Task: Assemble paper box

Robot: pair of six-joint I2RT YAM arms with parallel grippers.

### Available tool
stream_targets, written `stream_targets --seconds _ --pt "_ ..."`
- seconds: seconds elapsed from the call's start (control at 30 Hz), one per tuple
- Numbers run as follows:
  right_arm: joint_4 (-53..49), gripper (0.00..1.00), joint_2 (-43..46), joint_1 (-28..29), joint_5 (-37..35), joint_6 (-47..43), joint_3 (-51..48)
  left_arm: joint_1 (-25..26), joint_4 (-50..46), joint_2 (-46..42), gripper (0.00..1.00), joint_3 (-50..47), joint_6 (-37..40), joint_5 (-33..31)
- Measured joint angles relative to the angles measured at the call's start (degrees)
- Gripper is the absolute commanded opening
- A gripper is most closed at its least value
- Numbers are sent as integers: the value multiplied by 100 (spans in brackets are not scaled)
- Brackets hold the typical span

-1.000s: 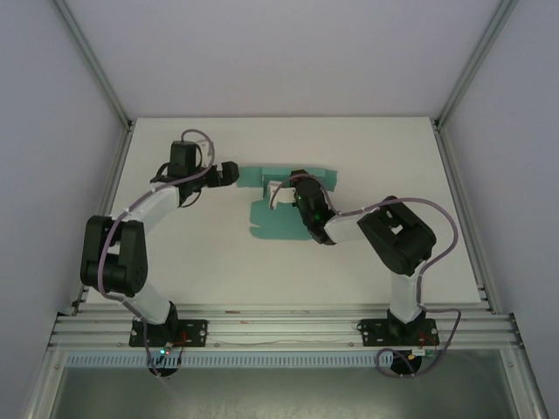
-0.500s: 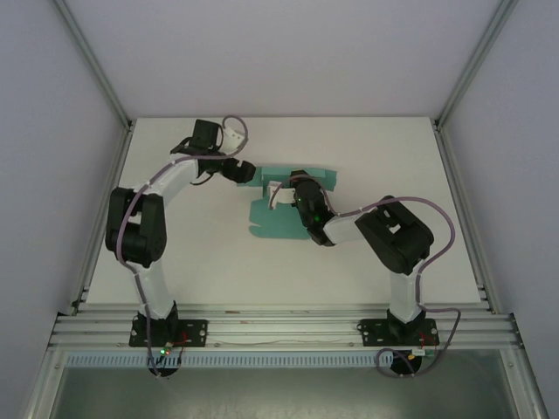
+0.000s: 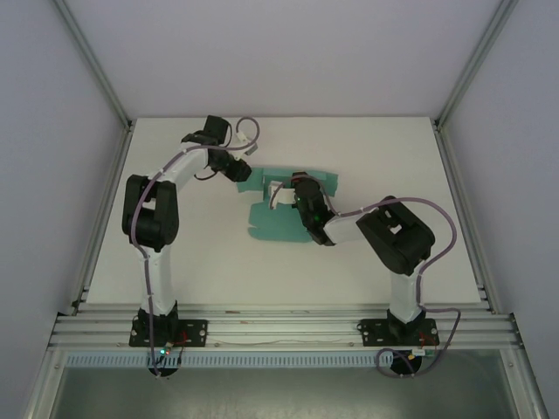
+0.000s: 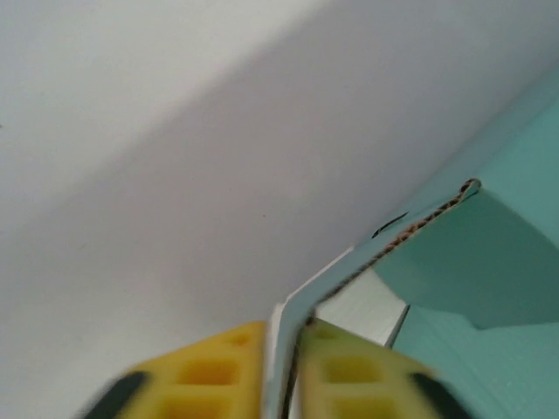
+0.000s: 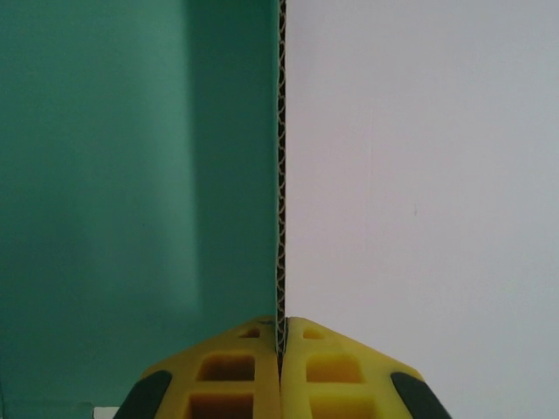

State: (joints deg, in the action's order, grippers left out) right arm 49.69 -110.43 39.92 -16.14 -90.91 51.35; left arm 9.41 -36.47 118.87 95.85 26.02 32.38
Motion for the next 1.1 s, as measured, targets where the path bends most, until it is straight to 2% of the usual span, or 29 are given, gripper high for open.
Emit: stream_targets --seconds 0.13,0.33,0.47,0.87,1.1 --pt "-83 0 46 17 -17 55 0 50 149 -74 0 -129 -330 -96" --pt "-153 0 129 50 -94 188 0 208 645 -610 0 -852 -1196 -341" --pt "-188 0 160 79 -219 247 0 385 988 -975 0 -1344 -1943 -466" --pt "-216 0 160 284 -531 415 0 645 1779 -1305 0 -2124 -4684 -1047" --pt "-214 0 160 317 -599 573 0 918 1847 -1633 0 -2385 -5475 -1211"
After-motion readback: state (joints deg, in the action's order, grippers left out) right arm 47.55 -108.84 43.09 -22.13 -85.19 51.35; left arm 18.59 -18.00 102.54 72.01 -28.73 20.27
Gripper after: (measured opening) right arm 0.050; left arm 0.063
